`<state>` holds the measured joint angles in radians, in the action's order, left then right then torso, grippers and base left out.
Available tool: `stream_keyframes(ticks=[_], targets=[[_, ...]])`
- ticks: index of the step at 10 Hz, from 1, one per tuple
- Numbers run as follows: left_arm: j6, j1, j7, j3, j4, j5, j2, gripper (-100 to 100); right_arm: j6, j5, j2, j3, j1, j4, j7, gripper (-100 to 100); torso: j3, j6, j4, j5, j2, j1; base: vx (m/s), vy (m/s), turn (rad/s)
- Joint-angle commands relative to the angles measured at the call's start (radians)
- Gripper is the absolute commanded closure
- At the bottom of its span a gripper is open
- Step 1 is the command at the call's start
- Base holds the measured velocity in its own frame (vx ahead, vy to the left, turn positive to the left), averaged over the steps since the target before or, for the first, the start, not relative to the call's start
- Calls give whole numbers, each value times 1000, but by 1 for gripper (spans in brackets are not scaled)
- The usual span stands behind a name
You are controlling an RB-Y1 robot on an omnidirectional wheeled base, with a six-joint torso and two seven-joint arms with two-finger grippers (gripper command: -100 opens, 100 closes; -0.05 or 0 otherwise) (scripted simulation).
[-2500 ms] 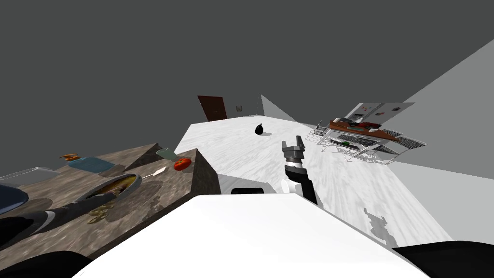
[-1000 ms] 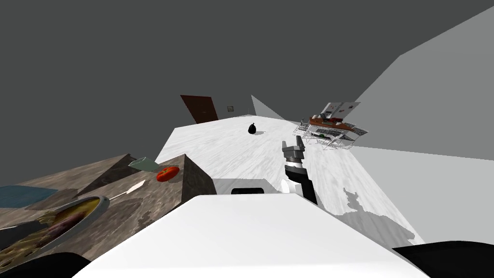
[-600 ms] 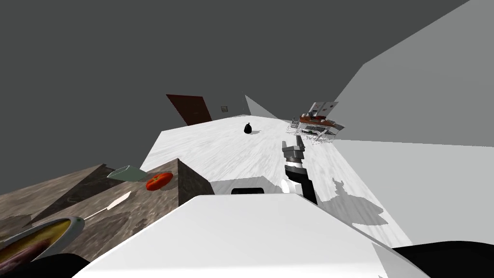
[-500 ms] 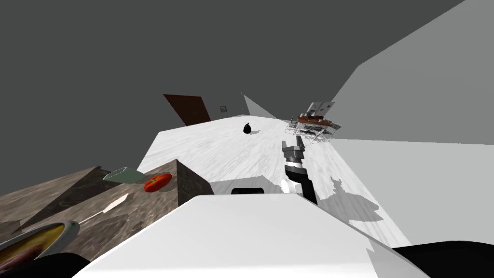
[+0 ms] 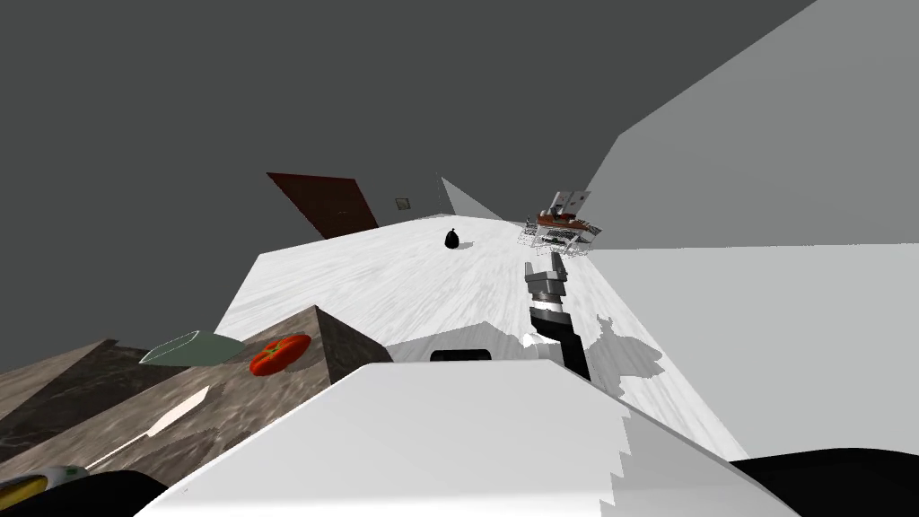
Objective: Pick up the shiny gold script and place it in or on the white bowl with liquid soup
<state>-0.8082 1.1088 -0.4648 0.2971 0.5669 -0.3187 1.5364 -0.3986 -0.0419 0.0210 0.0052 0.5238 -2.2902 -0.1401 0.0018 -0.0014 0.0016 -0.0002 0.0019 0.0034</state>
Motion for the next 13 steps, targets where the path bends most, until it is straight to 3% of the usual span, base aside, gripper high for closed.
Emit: stream_keyframes(ticks=[1, 3, 4, 5, 6, 8, 9, 13], targets=[[-17, 31, 1, 1, -17, 3, -19, 100, 0, 0, 0, 0, 0, 0, 0, 0, 0, 0, 0, 0, 0, 0, -24, 30, -165], [-59, 42, -8, 14, -66, 22, -58, 100, 0, 0, 0, 0, 0, 0, 0, 0, 0, 2, 0, -1, 0, 2, -67, 87, -296], [-59, 42, -8, 14, -66, 22, -58, 100, 0, 0, 0, 0, 0, 0, 0, 0, 0, 2, 0, 0, 1, 3, -62, 61, -101], [-97, 52, -17, 26, -110, 38, -91, 100, 0, 0, 0, 0, 0, 0, 0, 0, 0, 0, 0, 0, 1, 2, -62, 66, -263], [-97, 3, -17, 26, -135, 38, -91, 100, 0, 0, 0, 0, 0, 0, 0, 0, 0, 1, -1, 0, 1, 3, -65, 63, -163], [-97, 52, -17, 26, -110, 38, -91, 100, 0, 0, 0, 0, 0, 0, 0, 0, -1, -1, -1, 0, -2, 0, -10, 15, 3], [-127, 61, -25, 34, -146, 51, -116, 100, 0, 0, 0, 0, 0, 0, 0, 0, -2, -2, -1, -1, -3, -3, -31, 24, -200], [-142, 55, -30, 41, -165, 59, -126, 100, 0, 0, 0, 0, 0, 0, 0, 0, -2, -1, -1, -1, -3, -1, -31, 27, -75]])
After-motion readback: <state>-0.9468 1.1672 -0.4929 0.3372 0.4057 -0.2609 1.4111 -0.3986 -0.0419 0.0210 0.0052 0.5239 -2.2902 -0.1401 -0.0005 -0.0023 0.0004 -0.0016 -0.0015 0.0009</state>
